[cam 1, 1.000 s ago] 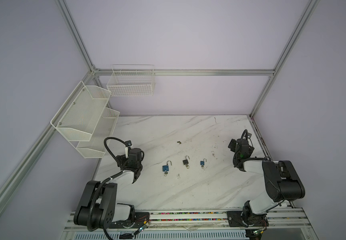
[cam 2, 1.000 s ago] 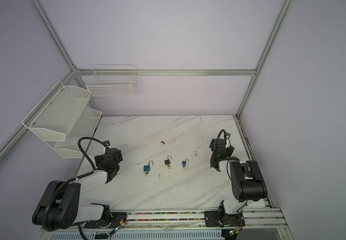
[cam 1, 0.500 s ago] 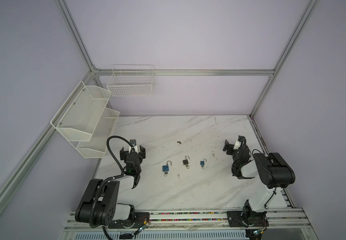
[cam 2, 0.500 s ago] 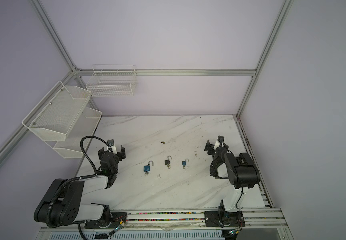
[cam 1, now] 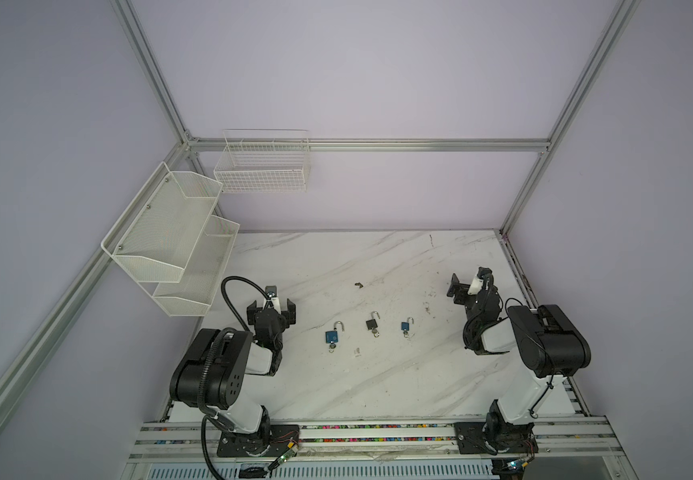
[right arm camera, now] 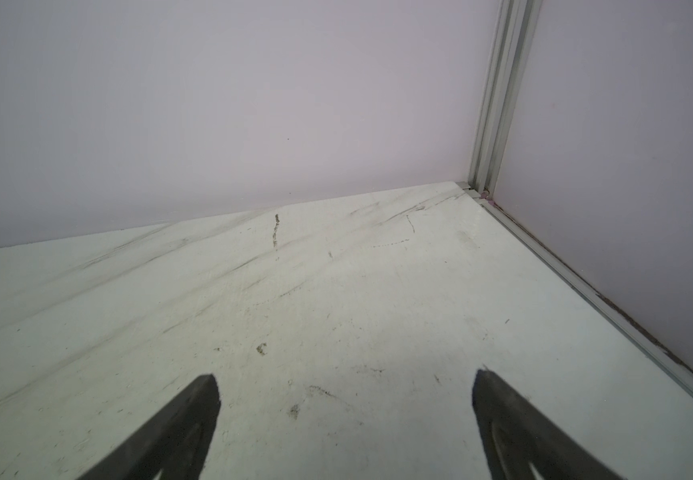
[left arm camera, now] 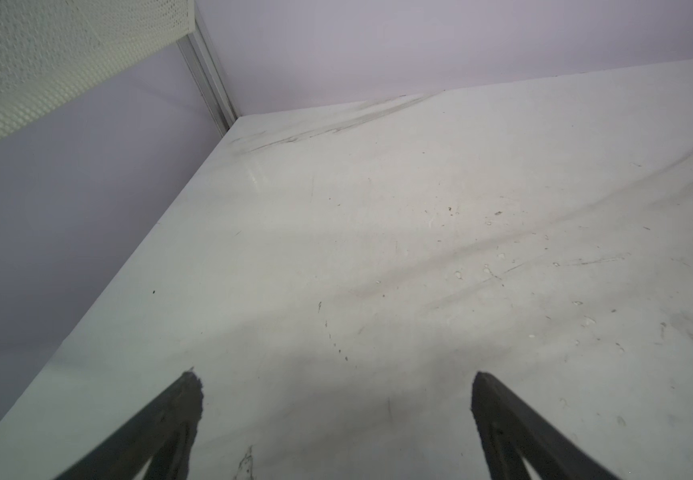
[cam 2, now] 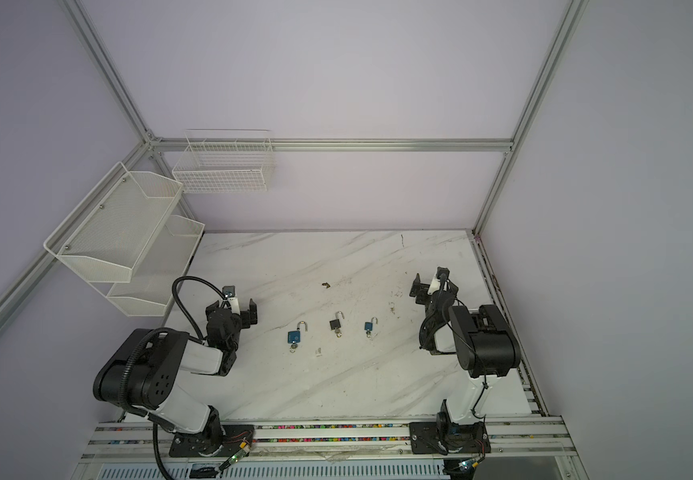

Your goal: Unlock with the key

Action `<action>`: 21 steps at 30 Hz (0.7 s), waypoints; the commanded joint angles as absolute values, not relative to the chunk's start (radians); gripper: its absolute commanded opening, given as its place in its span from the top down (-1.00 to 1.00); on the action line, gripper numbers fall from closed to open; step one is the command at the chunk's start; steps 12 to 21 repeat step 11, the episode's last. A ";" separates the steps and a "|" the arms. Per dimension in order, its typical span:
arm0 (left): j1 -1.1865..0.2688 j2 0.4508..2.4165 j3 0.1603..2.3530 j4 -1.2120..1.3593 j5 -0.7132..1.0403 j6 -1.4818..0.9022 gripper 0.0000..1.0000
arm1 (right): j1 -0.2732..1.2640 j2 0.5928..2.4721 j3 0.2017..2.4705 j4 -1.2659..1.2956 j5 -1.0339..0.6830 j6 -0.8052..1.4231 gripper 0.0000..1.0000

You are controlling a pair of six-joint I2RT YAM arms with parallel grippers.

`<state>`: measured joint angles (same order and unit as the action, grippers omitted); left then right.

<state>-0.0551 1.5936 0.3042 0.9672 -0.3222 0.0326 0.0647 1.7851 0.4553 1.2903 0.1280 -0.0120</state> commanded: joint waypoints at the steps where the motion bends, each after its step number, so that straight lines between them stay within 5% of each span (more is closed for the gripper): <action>1: -0.011 1.571 0.385 0.932 -0.270 -0.026 -1.00 | 0.071 1.776 0.463 1.342 0.140 -0.036 -0.95; 21: -0.011 1.569 0.379 0.942 -0.268 -0.023 -1.00 | 0.074 1.780 0.473 1.326 0.084 -0.058 -0.95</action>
